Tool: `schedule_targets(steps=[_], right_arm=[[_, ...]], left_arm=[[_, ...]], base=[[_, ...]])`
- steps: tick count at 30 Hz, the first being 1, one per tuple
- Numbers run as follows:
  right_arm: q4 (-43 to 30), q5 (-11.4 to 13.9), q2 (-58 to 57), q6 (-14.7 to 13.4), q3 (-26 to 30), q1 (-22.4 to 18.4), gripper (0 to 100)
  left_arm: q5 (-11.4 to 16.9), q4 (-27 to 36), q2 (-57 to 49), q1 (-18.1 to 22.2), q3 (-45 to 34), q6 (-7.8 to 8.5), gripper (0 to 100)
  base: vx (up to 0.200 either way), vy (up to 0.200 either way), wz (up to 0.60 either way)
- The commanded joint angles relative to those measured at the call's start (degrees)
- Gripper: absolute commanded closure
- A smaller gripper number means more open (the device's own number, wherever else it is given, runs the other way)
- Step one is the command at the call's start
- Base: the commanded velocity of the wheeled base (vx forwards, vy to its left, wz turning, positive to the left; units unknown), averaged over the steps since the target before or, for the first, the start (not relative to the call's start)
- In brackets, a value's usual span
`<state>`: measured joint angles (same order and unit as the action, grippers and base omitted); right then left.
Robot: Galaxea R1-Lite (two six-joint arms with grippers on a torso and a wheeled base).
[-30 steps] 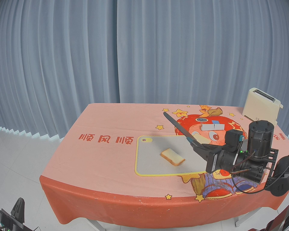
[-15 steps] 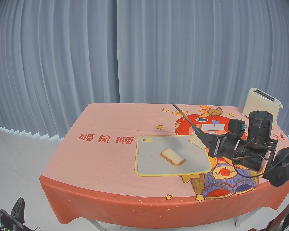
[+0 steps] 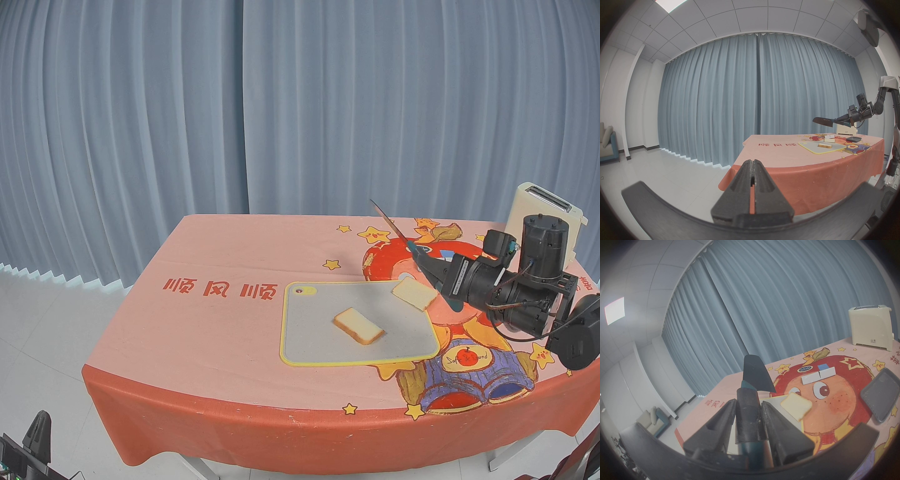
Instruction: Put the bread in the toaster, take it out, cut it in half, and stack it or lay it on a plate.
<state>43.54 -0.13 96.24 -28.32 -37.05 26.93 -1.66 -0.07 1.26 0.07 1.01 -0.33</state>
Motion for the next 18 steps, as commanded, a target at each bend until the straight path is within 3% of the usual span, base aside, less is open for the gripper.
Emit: schedule_targets(steps=[1, 8, 15, 18], right_arm=[[2.6, 0.0, 0.1, -2.5, -0.7, -0.1, 100], [8.7, 0.0, 2.5, -4.6, -0.7, -1.3, 100], [10.6, 0.1, 4.7, -4.6, -0.8, -3.2, 100], [12.5, 1.5, 6.8, -6.3, -0.8, -4.9, 100]], left_arm=[[0.0, 0.0, 0.2, 0.0, -1.0, -0.02, 100], [0.0, 0.0, 0.2, 0.0, -1.0, -0.02, 100], [0.0, 0.0, 0.2, 0.0, -1.0, -0.02, 100], [0.0, -0.1, 0.2, 0.0, -1.0, -0.02, 100]], base=[[0.0, 0.0, 0.0], [0.0, 0.0, 0.0], [0.0, 0.0, 0.0], [0.0, 0.0, 0.0]])
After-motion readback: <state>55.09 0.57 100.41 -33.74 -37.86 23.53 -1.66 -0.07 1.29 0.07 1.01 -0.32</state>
